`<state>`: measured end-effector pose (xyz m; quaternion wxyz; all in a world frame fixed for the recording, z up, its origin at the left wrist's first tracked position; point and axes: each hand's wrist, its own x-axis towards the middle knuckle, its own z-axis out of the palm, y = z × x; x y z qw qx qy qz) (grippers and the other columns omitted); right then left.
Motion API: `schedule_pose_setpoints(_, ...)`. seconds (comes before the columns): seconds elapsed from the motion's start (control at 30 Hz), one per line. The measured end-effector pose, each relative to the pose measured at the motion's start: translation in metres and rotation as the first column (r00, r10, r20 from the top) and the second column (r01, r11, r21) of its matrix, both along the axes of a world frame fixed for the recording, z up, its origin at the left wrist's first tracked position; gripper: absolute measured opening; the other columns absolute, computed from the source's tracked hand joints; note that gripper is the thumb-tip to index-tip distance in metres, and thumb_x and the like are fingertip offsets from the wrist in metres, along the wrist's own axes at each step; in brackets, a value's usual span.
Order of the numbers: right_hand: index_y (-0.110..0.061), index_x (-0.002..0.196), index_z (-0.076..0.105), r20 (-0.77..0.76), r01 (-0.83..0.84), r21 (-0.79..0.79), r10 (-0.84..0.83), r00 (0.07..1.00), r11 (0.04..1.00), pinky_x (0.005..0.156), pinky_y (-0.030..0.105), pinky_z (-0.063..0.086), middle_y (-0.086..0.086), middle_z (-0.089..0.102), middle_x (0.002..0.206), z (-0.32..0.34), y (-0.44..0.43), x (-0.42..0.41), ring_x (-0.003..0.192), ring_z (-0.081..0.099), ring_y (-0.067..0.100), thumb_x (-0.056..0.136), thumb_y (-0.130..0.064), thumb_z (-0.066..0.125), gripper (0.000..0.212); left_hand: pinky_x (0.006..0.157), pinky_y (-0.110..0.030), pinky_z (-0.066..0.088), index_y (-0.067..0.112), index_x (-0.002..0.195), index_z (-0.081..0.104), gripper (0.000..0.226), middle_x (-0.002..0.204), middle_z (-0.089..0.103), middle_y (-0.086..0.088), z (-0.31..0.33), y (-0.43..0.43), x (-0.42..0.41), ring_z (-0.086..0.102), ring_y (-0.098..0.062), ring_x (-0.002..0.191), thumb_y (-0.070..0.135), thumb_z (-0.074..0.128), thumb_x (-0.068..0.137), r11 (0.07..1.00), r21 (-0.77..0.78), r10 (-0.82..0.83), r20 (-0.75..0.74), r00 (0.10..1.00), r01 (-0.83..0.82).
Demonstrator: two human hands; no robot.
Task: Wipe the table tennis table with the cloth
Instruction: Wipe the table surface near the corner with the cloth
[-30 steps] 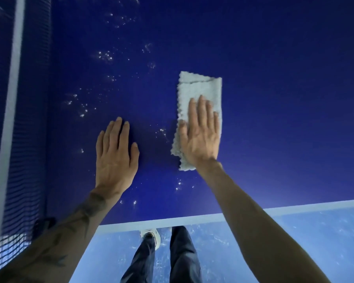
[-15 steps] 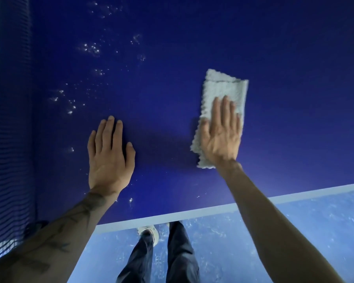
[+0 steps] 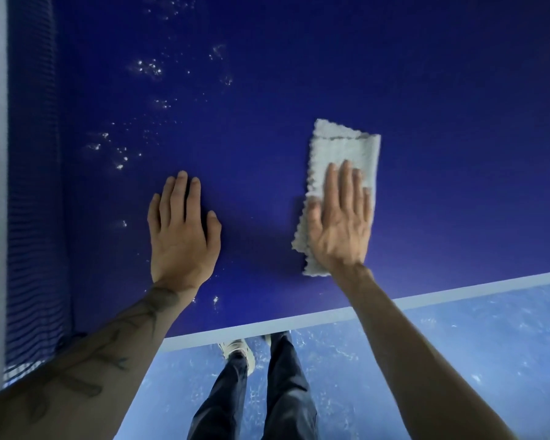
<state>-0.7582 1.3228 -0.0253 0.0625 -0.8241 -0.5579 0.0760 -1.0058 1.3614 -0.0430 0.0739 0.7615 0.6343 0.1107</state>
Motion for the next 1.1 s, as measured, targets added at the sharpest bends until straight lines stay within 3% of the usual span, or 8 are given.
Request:
schedule_pose_setpoints(0.2,-0.020,0.171,0.015,-0.033,-0.420,-0.031,0.419,0.907,0.907,0.134,0.048,0.010,0.005,0.009,0.179,-0.012,-0.052,-0.057,0.166,0.003,0.021,0.113,-0.046,0.030,0.066,0.129,-0.052,0.017,0.003,0.158,0.037,0.056,0.168,0.031,-0.016,-0.002,0.000,-0.001,0.026,-0.034,0.157,0.032,0.036,0.110,0.999,0.046,-0.020,0.000,1.000,0.020)
schedule_pose_setpoints(0.27,-0.022,0.171,0.015,-0.014,-0.364,-0.039,0.363,0.931,0.931,0.134,0.048,0.012,0.003,0.010,0.179,-0.011,-0.074,-0.028,0.165,0.003,0.019,0.112,-0.047,0.029,0.065,0.129,-0.054,0.019,0.003,0.158,0.037,0.056,0.168,0.032,-0.016,-0.002,-0.001,-0.002,0.027,-0.034,0.157,0.032,0.036,0.110,0.998,0.053,-0.024,0.000,1.000,0.024)
schedule_pose_setpoints(0.37,-0.021,0.170,0.019,0.012,-0.097,-0.047,0.097,0.995,0.994,0.133,0.050,0.015,0.004,0.013,0.178,-0.005,-0.089,0.010,0.165,0.007,0.021,0.112,-0.048,0.027,0.065,0.128,-0.054,0.020,0.004,0.157,0.038,0.055,0.167,0.032,-0.016,-0.003,-0.001,-0.003,0.027,-0.034,0.157,0.033,0.036,0.110,0.998,0.054,-0.021,0.003,1.000,0.020)
schedule_pose_setpoints(0.47,-0.019,0.171,0.015,0.022,0.061,-0.048,-0.060,0.998,0.997,0.133,0.051,0.012,0.006,0.009,0.178,-0.003,-0.075,-0.010,0.165,0.005,0.024,0.111,-0.051,0.022,0.068,0.129,-0.053,0.019,0.003,0.157,0.039,0.056,0.167,0.032,-0.016,-0.002,-0.002,-0.002,0.027,-0.033,0.157,0.033,0.036,0.110,0.999,0.049,-0.018,0.007,1.000,0.018)
schedule_pose_setpoints(0.57,-0.019,0.171,0.009,-0.019,-0.015,-0.048,0.014,1.000,0.999,0.134,0.048,0.007,0.007,0.003,0.179,-0.009,-0.056,-0.064,0.165,0.000,0.023,0.111,-0.049,0.023,0.068,0.129,-0.053,0.020,0.003,0.156,0.041,0.054,0.167,0.033,-0.016,-0.002,-0.002,-0.001,0.029,-0.034,0.156,0.030,0.038,0.110,0.998,0.055,-0.010,0.010,1.000,0.009)
schedule_pose_setpoints(0.73,-0.020,0.171,0.011,-0.071,-0.397,-0.043,0.393,0.917,0.917,0.134,0.047,0.007,0.005,0.004,0.179,-0.013,-0.076,-0.087,0.166,-0.002,0.021,0.113,-0.047,0.030,0.067,0.129,-0.053,0.019,0.004,0.158,0.038,0.055,0.168,0.031,-0.015,-0.003,-0.002,-0.003,0.027,-0.034,0.156,0.031,0.037,0.110,0.999,0.042,-0.025,0.004,1.000,0.025)
schedule_pose_setpoints(0.93,-0.020,0.171,0.015,-0.041,-0.086,-0.082,0.083,0.996,0.993,0.134,0.048,0.009,0.006,0.008,0.178,0.000,-0.063,-0.022,0.165,0.004,0.024,0.110,-0.051,0.017,0.068,0.130,-0.053,0.017,0.004,0.157,0.041,0.053,0.169,0.031,-0.014,0.010,0.000,-0.004,0.025,-0.032,0.158,0.027,0.038,0.110,0.998,-0.061,-0.005,0.123,0.992,0.012)
schedule_pose_setpoints(1.1,-0.016,0.171,0.011,-0.049,-0.111,-0.037,0.109,0.993,0.993,0.134,0.047,0.006,0.010,0.004,0.178,-0.008,-0.026,-0.088,0.165,0.002,0.027,0.112,-0.049,0.016,0.068,0.128,-0.053,0.022,0.000,0.155,0.044,0.050,0.165,0.037,-0.017,0.019,-0.002,-0.032,0.033,-0.034,0.154,0.022,0.040,0.110,1.000,-0.024,0.003,0.096,0.995,0.000)
